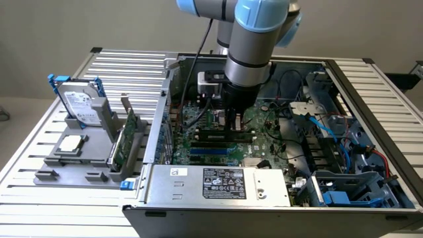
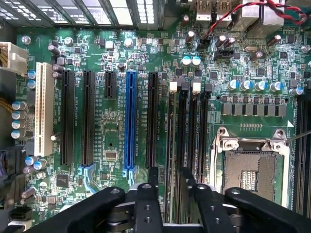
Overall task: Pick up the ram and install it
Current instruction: 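Insert the ram into the slot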
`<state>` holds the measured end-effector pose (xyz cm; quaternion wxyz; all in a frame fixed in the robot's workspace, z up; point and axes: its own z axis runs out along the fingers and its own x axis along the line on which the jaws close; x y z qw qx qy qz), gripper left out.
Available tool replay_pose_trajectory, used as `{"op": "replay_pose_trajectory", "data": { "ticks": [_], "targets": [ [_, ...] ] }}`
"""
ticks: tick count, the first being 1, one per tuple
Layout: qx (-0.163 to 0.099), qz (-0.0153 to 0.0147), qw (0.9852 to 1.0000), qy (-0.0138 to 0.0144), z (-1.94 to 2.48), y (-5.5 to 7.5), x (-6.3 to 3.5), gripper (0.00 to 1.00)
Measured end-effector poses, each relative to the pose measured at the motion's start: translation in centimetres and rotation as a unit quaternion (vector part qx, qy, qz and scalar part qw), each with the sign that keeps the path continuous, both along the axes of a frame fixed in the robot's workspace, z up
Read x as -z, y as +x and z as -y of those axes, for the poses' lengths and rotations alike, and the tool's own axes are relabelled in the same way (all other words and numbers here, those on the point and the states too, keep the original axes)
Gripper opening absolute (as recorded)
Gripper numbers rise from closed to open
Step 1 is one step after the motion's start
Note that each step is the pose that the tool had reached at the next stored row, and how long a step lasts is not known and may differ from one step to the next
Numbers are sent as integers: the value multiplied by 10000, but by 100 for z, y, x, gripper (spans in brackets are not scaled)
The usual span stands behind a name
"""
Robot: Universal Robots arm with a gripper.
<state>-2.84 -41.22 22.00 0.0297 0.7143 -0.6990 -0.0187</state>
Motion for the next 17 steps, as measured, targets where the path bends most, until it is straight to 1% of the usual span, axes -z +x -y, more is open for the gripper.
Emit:
{"op": "replay_pose_trajectory", "data": {
  "ticks": [1,2,4,10,15,16,17],
  "targets": [
    [0,-3,10000,0,0,0,-16,33],
    [0,-4,10000,0,0,1,-40,40],
    [0,-5,10000,-1,0,1,-94,40],
    [0,-6,10000,-1,0,1,-301,40],
    [-1,-5,10000,2,0,1,-312,40],
    [-1,-6,10000,1,0,1,-313,38],
    [-1,-6,10000,1,0,1,-313,31]
  ]
}}
